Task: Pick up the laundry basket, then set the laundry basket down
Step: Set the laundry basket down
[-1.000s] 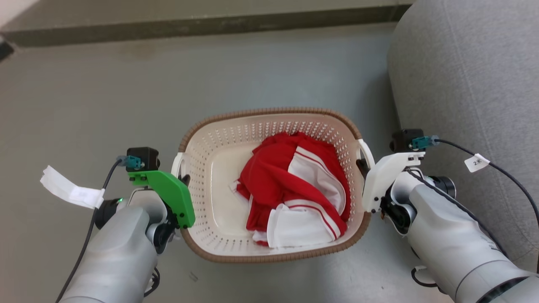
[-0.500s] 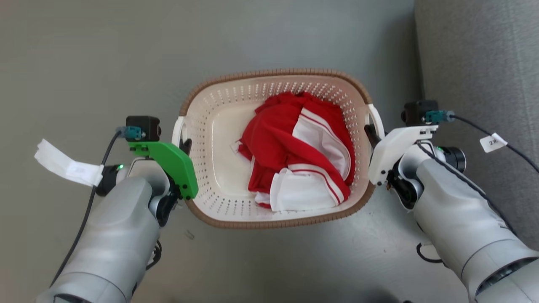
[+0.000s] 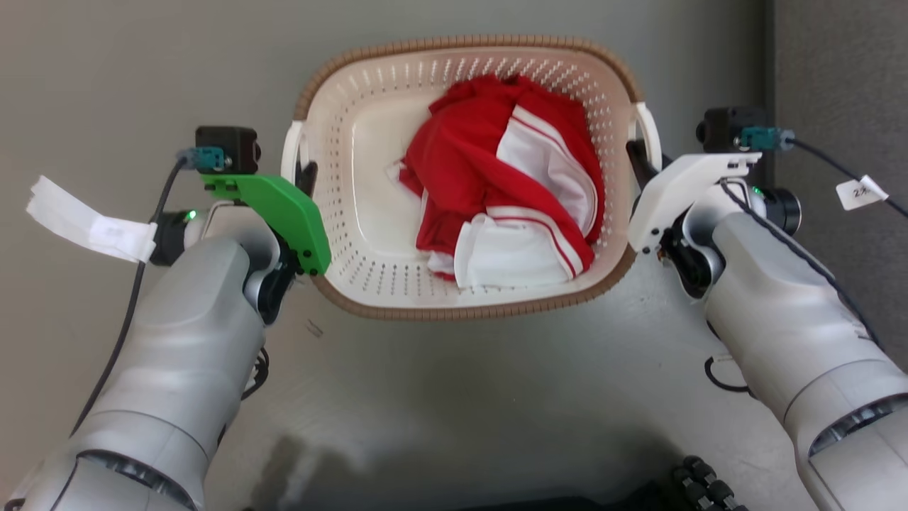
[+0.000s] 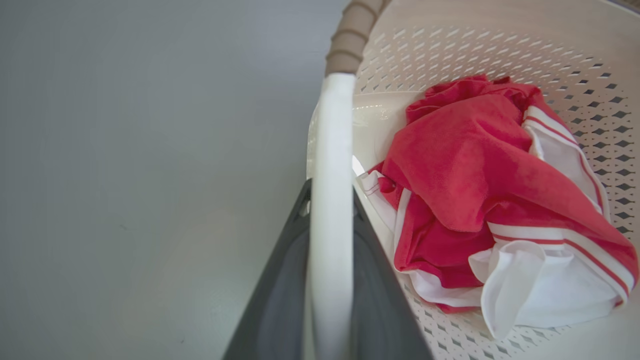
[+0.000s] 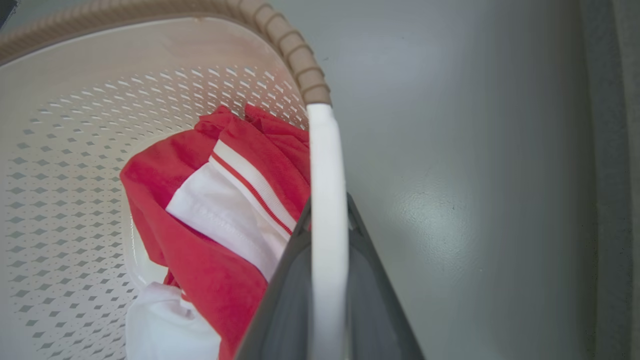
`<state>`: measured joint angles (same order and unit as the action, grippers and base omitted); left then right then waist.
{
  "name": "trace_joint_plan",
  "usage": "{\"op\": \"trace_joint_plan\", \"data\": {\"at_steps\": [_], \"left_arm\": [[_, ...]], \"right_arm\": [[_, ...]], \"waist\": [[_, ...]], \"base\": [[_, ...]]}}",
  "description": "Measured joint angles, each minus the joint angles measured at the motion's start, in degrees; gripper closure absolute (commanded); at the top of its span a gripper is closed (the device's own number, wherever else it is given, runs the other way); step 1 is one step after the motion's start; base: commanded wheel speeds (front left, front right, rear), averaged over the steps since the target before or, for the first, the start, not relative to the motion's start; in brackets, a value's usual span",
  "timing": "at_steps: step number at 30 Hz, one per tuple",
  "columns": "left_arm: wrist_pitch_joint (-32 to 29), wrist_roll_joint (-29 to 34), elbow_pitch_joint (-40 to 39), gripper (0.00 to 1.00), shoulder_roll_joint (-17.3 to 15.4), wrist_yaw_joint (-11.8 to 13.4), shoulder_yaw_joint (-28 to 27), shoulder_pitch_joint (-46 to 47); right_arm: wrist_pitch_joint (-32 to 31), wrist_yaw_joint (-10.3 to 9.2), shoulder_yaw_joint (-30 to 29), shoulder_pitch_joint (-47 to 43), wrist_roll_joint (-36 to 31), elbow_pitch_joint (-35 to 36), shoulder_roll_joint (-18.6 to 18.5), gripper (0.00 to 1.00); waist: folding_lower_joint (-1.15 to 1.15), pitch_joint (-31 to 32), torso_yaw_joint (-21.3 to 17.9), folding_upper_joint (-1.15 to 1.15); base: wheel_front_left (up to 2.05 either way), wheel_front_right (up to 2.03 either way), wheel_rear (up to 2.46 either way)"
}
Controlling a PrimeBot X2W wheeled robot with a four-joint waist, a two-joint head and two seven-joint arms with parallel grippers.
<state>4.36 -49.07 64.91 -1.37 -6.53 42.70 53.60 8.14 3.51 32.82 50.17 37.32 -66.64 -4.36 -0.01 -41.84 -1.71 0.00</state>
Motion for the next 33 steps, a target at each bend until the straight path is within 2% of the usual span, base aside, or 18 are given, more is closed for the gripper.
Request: {"op": "trace_joint_plan", "data": {"at_steps": [8,15,33], "left_arm": [[2.58,0.43,0.54,1.00,0.57,-0.02,0.21,1.91],[4.36,0.42,1.31,1.00,0.98,-0.27,0.24,2.25],[5.36,0.41,2.75,1.00,1.18,-0.59,1.19,3.97]], "right_arm": [[1.79,0.00,-0.34,2.12,0.00,-0.08,-0.75,1.00],[2.94,0.02,-0.40,2.24,0.00,-0.57,-0.74,1.00],[5.37,0.16,-0.83,3.70,0.01,-0.86,-0.68,1.00]], "waist": [[0.00,-6.51,0.61,0.00],[0.00,-9.52,1.60,0.00],[0.01,-11.25,1.74,0.00]], "base": [[0.00,0.00,0.00],[0.00,0.00,0.00],[0.00,0.00,0.00]]}}
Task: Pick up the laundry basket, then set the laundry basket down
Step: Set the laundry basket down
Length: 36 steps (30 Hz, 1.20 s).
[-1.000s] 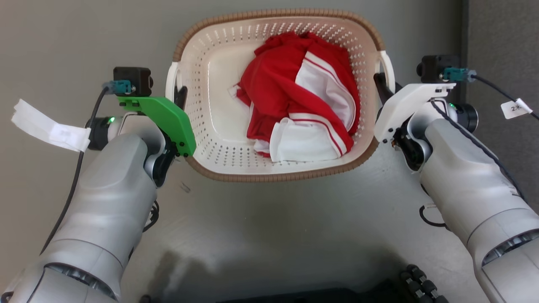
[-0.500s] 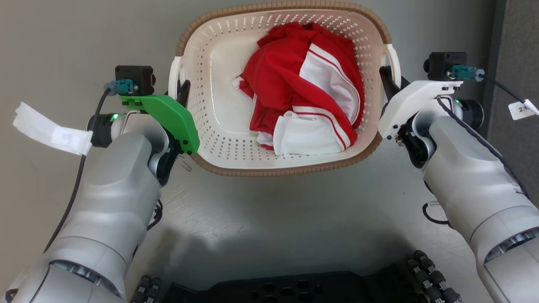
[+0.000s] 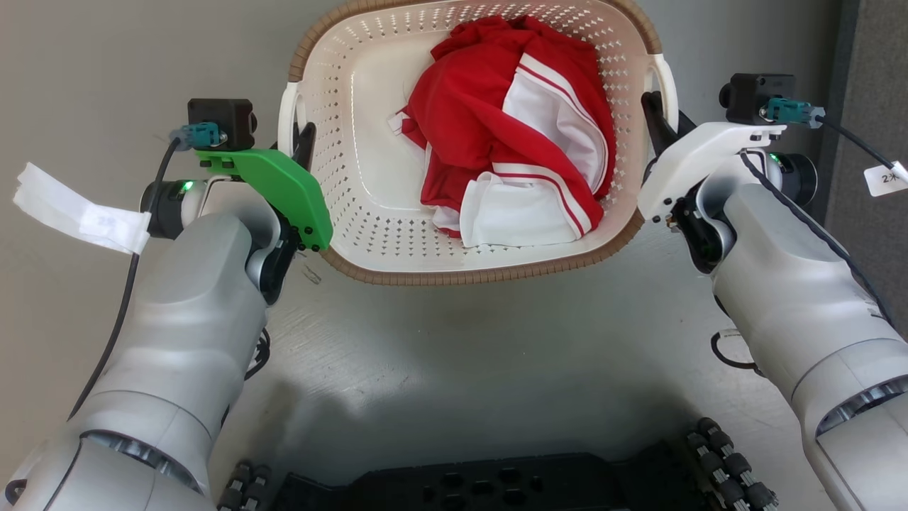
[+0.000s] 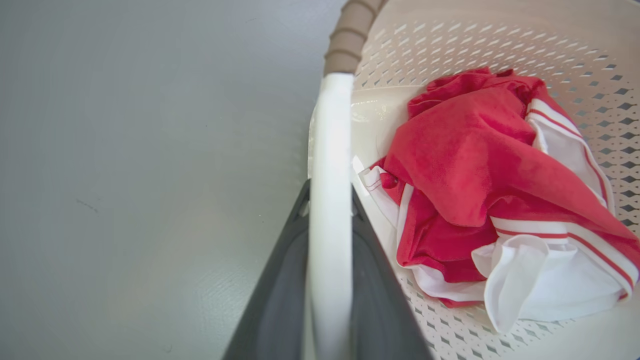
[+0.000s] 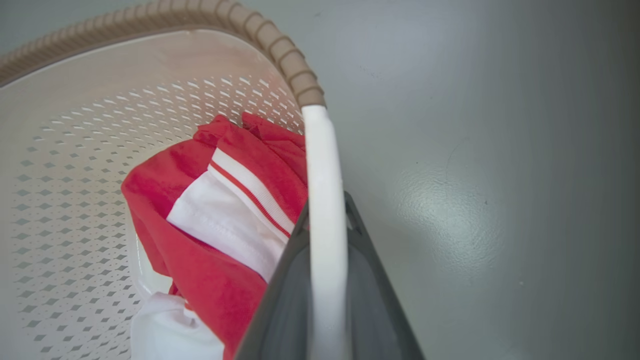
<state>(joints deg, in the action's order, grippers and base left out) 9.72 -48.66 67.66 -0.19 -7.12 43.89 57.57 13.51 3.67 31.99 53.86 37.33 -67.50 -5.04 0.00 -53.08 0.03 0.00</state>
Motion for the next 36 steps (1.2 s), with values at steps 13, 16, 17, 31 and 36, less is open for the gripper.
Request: {"op": "trace_joint_plan", "data": {"at_steps": [13,16,17,31,36], "left_arm": [[-0.99,-0.53,0.54,0.56,-0.09,-0.18,0.49,0.08],[-2.53,-0.63,0.92,0.00,-0.10,-0.27,0.94,0.04],[-2.24,-0.64,1.11,0.00,-0.42,-0.27,0.93,0.04],[1.02,-1.60,1.60,0.00,-1.04,-0.27,0.74,-0.11],[2.77,-1.57,1.63,0.00,-1.04,-0.27,1.01,-0.55]], "right_arm": [[0.14,0.77,0.19,0.56,0.01,-0.92,0.64,0.58],[0.08,1.07,0.54,0.57,-0.01,-1.07,0.26,0.00],[0.08,1.10,0.56,0.55,-0.01,-1.22,-0.11,0.00],[0.27,2.38,1.33,-1.23,0.11,-0.60,-0.31,0.00],[0.67,2.83,1.30,-2.55,0.04,0.26,-0.42,0.00]], "waist": [[0.00,0.21,-0.27,0.00],[0.00,0.42,-0.21,0.00],[0.00,0.51,-0.19,0.00],[0.00,4.12,-0.22,0.00],[0.00,6.54,-0.30,0.00]], "base": [[0.00,0.00,0.00],[0.00,0.00,0.00],[0.00,0.00,0.00],[0.00,0.00,0.00],[0.00,0.00,0.00]]}}
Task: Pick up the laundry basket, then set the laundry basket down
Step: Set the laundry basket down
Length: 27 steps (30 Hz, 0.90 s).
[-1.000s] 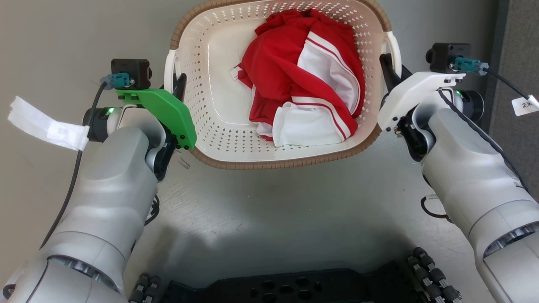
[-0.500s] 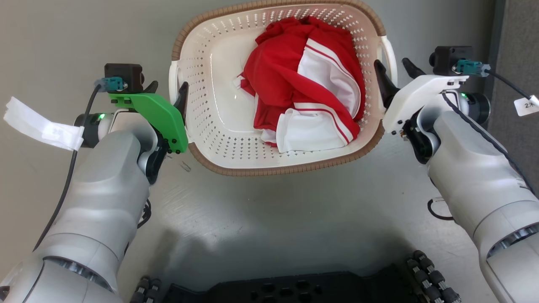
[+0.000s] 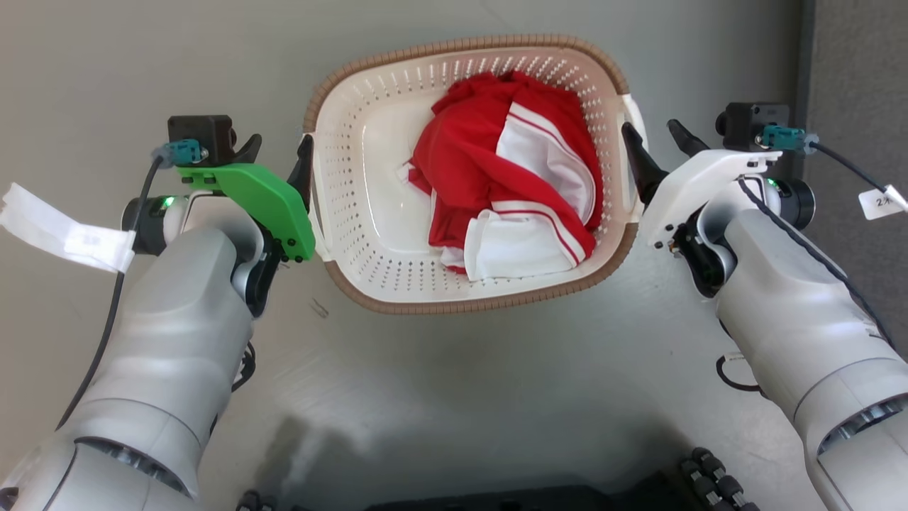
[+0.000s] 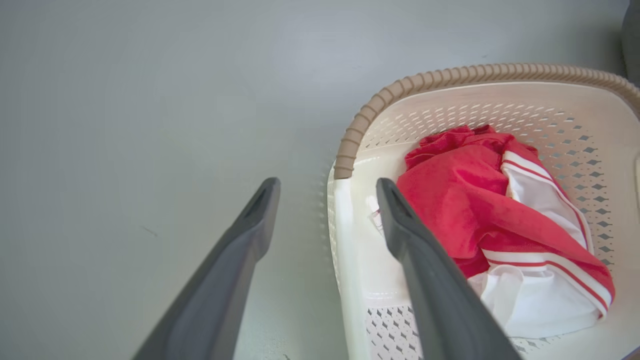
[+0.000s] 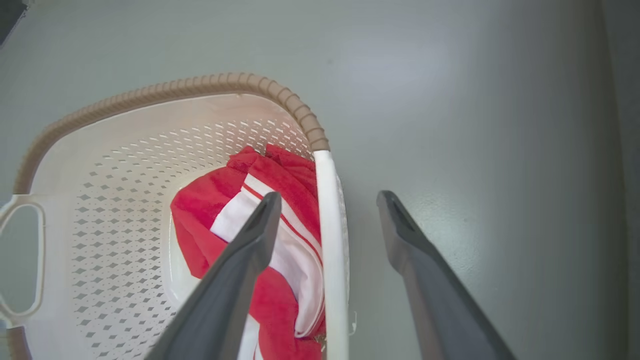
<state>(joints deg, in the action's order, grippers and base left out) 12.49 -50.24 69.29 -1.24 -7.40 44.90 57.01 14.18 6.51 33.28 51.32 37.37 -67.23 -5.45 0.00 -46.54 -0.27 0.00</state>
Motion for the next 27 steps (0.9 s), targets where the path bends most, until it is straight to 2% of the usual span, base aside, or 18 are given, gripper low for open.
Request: {"op": "trace_joint_plan", "data": {"at_steps": [14,17,27], "left_arm": [[1.93,2.21,-2.11,0.00,-1.89,0.00,0.66,-4.44],[1.93,2.65,-5.47,0.00,-2.67,0.14,-0.81,-5.49],[1.93,6.73,-16.75,0.00,-7.34,3.67,-6.57,-10.18]], "right_arm": [[0.18,0.01,-2.75,-5.17,-0.51,7.02,-0.57,0.00],[0.18,-0.21,-3.19,-7.25,-1.55,8.61,-0.75,0.00],[0.19,-2.44,-5.93,-13.12,-3.68,16.08,-1.44,0.00]], "waist": [[0.00,9.65,-0.36,0.00],[0.00,12.01,-0.53,0.00],[0.00,20.03,-1.62,0.00]], "base": [[0.00,0.00,0.00],[0.00,0.00,0.00],[0.00,0.00,0.00]]}}
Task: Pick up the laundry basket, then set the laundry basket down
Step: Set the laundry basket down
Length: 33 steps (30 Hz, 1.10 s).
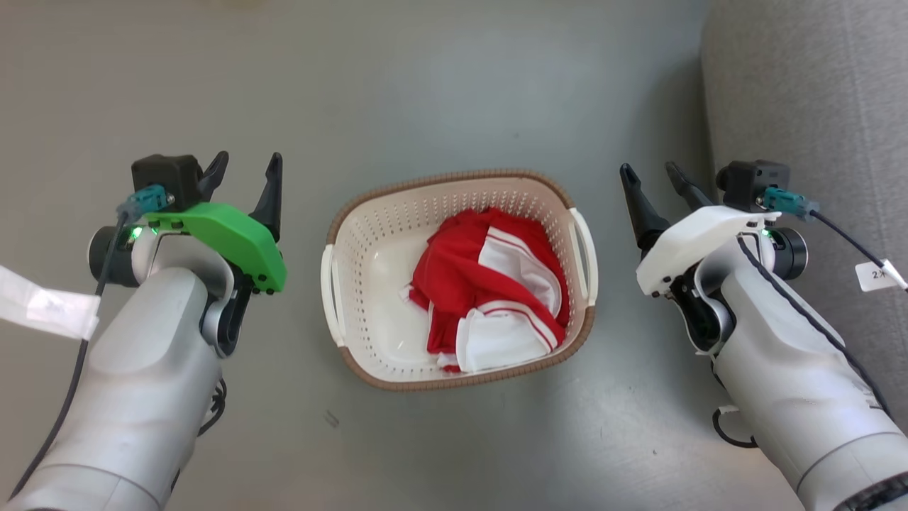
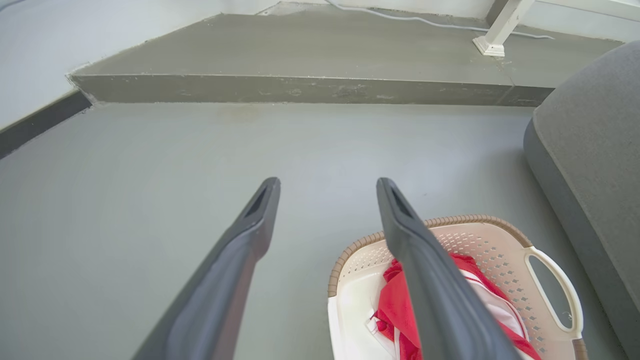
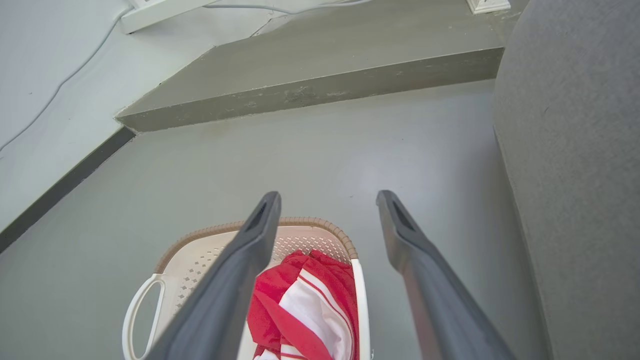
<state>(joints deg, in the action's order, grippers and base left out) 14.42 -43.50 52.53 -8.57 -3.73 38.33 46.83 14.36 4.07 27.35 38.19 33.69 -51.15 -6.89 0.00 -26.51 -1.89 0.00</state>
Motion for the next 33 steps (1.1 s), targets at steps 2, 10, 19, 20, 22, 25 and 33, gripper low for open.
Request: {"op": "trace_joint_plan", "data": {"at_steps": [2,10,19,20,22,25,33], "left_arm": [[0.00,1.31,-2.08,0.00,-0.49,0.83,-1.00,-1.65],[0.00,5.61,-13.08,0.00,-2.60,5.19,-6.71,-7.98],[0.00,9.96,-21.96,0.00,-3.50,7.90,-8.93,-14.88],[0.00,10.32,-22.84,0.00,-3.59,8.14,-9.21,-15.82],[0.00,10.88,-24.52,0.00,-3.75,8.55,-9.93,-17.97],[0.00,12.96,-27.72,0.00,-4.10,9.05,-10.85,-22.17],[0.00,14.15,-33.04,0.00,-4.08,9.80,-12.99,-29.96]], "right_arm": [[0.00,-0.62,-0.49,-1.17,-0.79,1.60,-0.21,0.00],[0.05,-3.18,-2.27,-5.67,-4.32,8.95,-1.00,0.00],[0.05,-5.13,-2.92,-9.38,-8.34,15.64,-2.16,0.00],[0.05,-5.24,-2.94,-9.93,-8.82,16.35,-2.21,0.00],[0.05,-5.54,-2.93,-11.14,-9.60,17.80,-2.22,0.00],[0.05,-6.60,-3.33,-13.44,-10.62,21.00,-2.43,0.00],[0.07,-7.75,-4.66,-19.36,-12.15,25.54,-2.83,0.00]], "waist": [[0.00,1.56,-0.32,0.00],[0.00,7.87,-1.90,0.00],[0.00,12.30,-3.02,0.00],[0.00,12.80,-3.15,0.00],[0.00,13.80,-3.39,0.00],[0.00,15.75,-3.88,0.00],[0.00,19.77,-4.60,0.00]], "base": [[0.00,0.00,0.00],[0.00,0.00,0.00],[0.00,0.00,0.00],[0.00,0.00,0.00],[0.00,0.00,0.00],[0.00,0.00,0.00],[0.00,0.00,0.00]]}}
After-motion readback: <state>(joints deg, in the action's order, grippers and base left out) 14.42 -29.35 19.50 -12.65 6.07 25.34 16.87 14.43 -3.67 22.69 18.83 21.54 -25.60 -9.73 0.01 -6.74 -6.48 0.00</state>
